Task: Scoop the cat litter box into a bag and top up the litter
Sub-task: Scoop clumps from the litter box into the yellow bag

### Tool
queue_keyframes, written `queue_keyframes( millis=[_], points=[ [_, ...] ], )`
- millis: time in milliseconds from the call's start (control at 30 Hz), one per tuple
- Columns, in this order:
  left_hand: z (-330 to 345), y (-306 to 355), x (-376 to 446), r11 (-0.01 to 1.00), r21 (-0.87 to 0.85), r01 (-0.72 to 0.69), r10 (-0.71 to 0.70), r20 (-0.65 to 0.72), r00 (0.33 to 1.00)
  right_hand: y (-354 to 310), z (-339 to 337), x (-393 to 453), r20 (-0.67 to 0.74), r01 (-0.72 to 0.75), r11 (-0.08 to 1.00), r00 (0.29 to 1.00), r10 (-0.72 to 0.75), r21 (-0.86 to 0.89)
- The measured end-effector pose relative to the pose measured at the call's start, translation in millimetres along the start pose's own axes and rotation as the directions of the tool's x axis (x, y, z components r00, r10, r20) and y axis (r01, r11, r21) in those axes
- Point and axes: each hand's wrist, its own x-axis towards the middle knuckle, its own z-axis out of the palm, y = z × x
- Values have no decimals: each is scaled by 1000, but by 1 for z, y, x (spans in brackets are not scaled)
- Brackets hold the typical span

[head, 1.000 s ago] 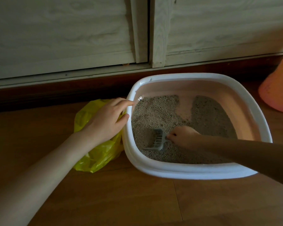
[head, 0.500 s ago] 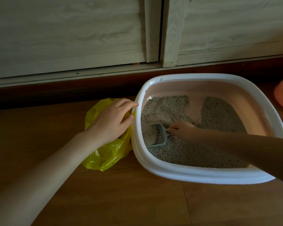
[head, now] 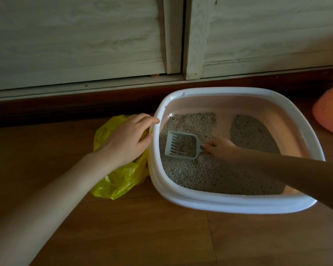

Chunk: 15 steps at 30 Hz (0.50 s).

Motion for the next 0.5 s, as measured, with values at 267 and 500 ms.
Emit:
queue_keyframes(
  millis=[267,500],
  points=[
    [3,16,8,999,-21,-42,42,-21,999,18,-37,-30,-92,-68,994,994,59,-91],
    [5,25,11,998,-18,-62,61,-26,998,32,-51,-47,-132,-107,988,987,92,-112]
  ],
)
